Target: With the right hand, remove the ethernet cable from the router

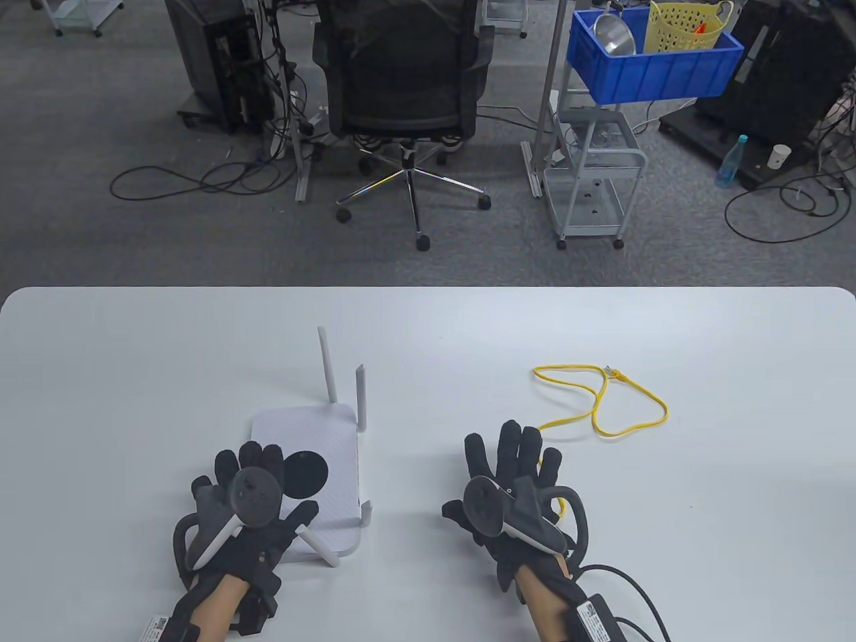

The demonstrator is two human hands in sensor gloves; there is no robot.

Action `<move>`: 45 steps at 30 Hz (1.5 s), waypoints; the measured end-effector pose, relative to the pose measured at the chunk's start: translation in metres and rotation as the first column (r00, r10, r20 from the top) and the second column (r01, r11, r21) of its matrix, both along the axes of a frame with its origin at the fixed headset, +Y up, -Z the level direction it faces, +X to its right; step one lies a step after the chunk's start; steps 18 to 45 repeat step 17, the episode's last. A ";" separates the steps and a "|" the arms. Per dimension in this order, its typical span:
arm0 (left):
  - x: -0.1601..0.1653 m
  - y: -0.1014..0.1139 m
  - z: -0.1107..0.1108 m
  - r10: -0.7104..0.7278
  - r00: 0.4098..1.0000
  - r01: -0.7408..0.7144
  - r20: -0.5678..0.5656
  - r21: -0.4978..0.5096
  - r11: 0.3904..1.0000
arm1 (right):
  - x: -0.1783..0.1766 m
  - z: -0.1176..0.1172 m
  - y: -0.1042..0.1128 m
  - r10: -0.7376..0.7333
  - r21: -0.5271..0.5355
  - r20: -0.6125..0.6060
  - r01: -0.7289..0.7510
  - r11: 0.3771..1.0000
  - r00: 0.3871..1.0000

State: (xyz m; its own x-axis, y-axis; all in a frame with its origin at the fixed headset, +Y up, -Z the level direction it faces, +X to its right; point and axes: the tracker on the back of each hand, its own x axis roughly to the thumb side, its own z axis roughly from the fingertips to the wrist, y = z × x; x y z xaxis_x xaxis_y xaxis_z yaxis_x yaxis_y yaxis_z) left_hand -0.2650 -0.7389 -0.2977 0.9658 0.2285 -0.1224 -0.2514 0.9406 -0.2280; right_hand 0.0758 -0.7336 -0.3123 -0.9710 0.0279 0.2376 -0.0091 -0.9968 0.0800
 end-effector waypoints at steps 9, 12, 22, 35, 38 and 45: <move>0.001 -0.001 0.001 -0.003 1.000 0.003 0.008 0.002 1.000 | 0.002 -0.002 -0.007 -0.002 -0.048 0.016 0.002 0.999 1.000; 0.001 -0.002 0.001 0.000 1.000 0.000 0.008 -0.004 1.000 | 0.001 -0.003 -0.010 0.002 -0.063 0.016 -0.001 0.998 1.000; 0.002 -0.002 0.000 0.005 1.000 -0.005 0.008 -0.011 1.000 | 0.001 -0.003 -0.013 0.002 -0.087 0.015 0.000 0.996 1.000; 0.002 -0.002 0.000 0.005 1.000 -0.005 0.008 -0.011 1.000 | 0.001 -0.003 -0.013 0.002 -0.087 0.015 0.000 0.996 1.000; 0.002 -0.002 0.000 0.005 1.000 -0.005 0.008 -0.011 1.000 | 0.001 -0.003 -0.013 0.002 -0.087 0.015 0.000 0.996 1.000; 0.002 -0.002 0.000 0.005 1.000 -0.005 0.008 -0.011 1.000 | 0.001 -0.003 -0.013 0.002 -0.087 0.015 0.000 0.996 1.000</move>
